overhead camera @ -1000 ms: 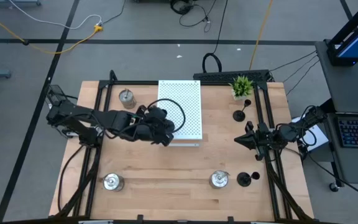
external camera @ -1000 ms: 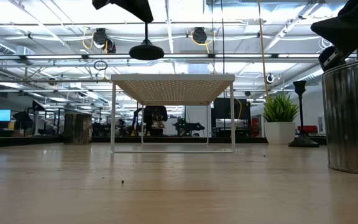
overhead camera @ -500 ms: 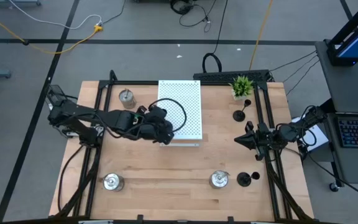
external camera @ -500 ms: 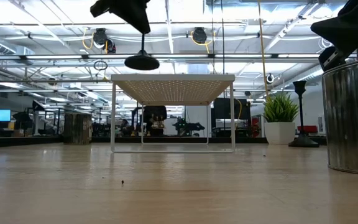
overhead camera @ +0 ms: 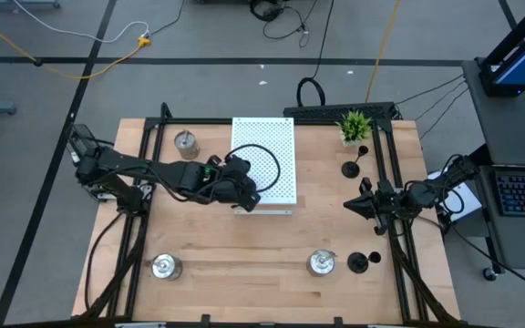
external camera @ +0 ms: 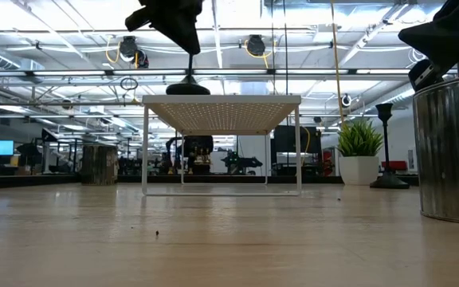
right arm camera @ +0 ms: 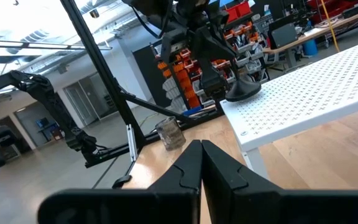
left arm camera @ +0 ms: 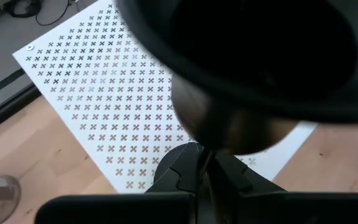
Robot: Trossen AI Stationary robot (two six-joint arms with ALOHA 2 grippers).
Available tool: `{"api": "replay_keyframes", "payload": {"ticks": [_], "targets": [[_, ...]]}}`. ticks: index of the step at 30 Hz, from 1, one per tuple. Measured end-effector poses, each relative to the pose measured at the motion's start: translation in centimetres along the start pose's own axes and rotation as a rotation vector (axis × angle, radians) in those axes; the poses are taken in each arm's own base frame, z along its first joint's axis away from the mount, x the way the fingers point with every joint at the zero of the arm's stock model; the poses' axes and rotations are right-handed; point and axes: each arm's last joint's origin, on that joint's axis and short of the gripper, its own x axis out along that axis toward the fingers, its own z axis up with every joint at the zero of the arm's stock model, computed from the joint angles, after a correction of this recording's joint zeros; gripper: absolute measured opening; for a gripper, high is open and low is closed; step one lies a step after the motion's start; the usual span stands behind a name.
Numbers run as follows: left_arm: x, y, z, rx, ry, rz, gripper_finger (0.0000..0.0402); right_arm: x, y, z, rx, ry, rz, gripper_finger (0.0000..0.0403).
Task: Pick & Place candle stick holders
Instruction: Put the top left black candle holder on the shelf
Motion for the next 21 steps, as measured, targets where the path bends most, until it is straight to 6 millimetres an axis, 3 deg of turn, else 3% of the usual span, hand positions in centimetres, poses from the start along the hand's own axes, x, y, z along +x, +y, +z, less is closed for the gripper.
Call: {"api": "replay_keyframes", "payload": {"ticks": [21], "targets": [[0.01,-0.01,-0.03,-0.004,0.012,-0.009,0.0028,0.0,0.0,0.0,0.0,0.0,-0.001,0.0]]}}
